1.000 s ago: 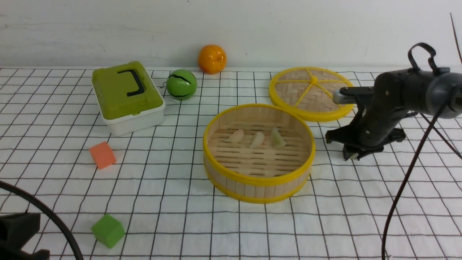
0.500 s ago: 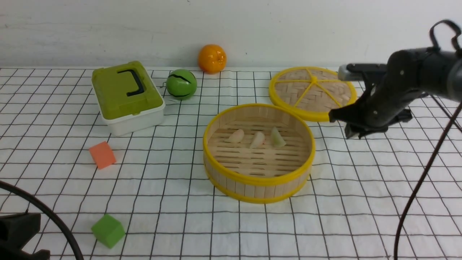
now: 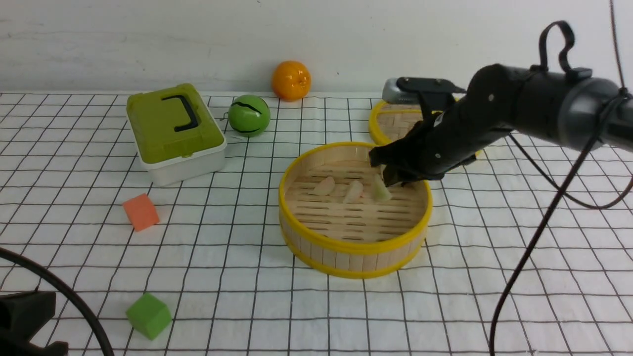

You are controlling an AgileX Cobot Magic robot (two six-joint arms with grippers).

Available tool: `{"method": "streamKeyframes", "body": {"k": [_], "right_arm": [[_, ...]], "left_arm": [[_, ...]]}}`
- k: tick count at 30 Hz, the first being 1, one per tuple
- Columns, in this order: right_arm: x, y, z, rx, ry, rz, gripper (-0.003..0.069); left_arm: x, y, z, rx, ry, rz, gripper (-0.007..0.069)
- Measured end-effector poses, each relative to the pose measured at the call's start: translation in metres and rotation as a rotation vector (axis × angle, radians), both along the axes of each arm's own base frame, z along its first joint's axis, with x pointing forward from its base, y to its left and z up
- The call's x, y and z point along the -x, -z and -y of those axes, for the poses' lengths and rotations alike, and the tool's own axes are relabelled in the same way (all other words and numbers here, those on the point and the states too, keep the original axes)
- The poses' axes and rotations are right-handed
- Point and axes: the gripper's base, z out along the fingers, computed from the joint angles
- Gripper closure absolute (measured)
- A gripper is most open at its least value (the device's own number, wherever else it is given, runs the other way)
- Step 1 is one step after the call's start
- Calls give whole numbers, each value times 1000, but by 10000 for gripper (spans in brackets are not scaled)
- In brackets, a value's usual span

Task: Put the dumplings into the steamer on the table with the white tablecloth.
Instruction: 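Place the dumpling in the bamboo steamer basket with the right gripper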

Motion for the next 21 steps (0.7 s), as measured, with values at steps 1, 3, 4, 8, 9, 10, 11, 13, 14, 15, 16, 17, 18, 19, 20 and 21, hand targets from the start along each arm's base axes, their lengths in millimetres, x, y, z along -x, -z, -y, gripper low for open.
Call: {"method": "streamKeyframes", "body": {"k": [1, 3, 4, 8, 9, 10, 11, 13, 14, 15, 16, 17, 18, 19, 20, 21], "right_arm": [[-2, 8, 0, 5, 3, -14, 482], [-4, 17, 0, 10, 5, -31, 482], [-4, 18, 1, 11, 7, -32, 482], [-5, 18, 0, 3, 14, -23, 482], [-6, 18, 0, 1, 16, -21, 482], [-6, 18, 0, 1, 16, -21, 482], [-6, 18, 0, 2, 15, -22, 482], [-5, 18, 0, 1, 13, -30, 482], [-4, 17, 0, 0, 12, -33, 482], [-3, 16, 0, -1, 11, -37, 482], [-2, 13, 0, -4, 10, -37, 482], [-2, 13, 0, -5, 10, -36, 482], [-1, 7, 1, -8, 10, -25, 482], [-1, 2, 1, -12, 10, -13, 482], [0, -5, 2, -16, 11, 7, 482], [1, -10, 2, -17, 11, 25, 482]], "left_arm": [[0, 0, 0, 0, 0, 0, 594], [0, 0, 0, 1, 1, 1, 592], [0, 0, 0, 1, 1, 1, 591], [0, 0, 0, 3, 3, 4, 587], [0, 0, 0, 3, 3, 4, 585], [0, 0, 0, 3, 3, 4, 585], [0, 0, 0, 3, 3, 4, 585], [0, 0, 0, 3, 3, 4, 583], [0, 0, 0, 3, 3, 4, 582], [0, 0, 0, 3, 3, 4, 581], [0, 0, 0, 3, 3, 4, 579], [0, 0, 0, 3, 3, 4, 579], [0, 0, 0, 3, 3, 4, 577], [0, 0, 0, 3, 3, 4, 576], [0, 0, 0, 3, 3, 4, 575], [0, 0, 0, 3, 3, 4, 573]]}}
